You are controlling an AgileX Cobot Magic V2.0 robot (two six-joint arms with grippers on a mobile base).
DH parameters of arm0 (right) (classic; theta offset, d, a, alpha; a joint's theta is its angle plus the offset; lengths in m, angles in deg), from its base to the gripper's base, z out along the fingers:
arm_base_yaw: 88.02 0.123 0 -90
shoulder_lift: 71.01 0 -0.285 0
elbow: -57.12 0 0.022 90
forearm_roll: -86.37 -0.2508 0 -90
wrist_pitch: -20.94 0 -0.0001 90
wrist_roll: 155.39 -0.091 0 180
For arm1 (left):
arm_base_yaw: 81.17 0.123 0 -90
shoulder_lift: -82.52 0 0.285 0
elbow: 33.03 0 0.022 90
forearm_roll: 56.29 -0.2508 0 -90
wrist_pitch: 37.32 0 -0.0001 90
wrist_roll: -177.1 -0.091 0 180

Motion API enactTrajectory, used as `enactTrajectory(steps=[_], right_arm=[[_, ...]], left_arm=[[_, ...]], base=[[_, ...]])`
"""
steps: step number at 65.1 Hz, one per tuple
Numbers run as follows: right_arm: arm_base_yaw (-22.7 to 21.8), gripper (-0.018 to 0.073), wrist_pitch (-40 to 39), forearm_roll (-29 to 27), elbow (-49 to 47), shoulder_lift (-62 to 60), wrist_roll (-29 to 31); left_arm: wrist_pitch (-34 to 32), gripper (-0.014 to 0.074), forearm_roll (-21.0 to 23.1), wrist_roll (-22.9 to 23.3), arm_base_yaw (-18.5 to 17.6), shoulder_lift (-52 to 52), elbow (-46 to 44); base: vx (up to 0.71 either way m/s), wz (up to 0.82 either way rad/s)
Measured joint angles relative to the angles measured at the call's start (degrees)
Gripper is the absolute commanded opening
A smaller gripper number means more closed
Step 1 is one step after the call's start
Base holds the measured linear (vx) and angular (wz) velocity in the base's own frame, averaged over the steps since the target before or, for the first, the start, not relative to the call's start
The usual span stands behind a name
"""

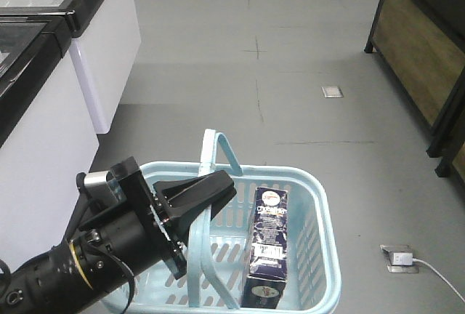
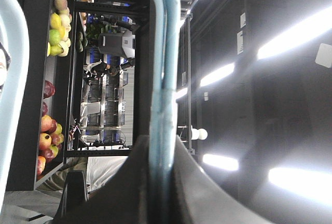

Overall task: Left arm holds basket, right arm returns cookies
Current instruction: 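Hold the basket steady in the left gripper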

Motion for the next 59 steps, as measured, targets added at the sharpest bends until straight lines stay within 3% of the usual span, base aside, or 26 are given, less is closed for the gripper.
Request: enactTrajectory(steps=[59], right_arm=[[0.0,-0.0006,0.0,0.0,0.0,0.0,0.0]], left_arm=[[0.0,-0.0003,0.0,0.0,0.0,0.0,0.0]], base=[[0.00,0.00]])
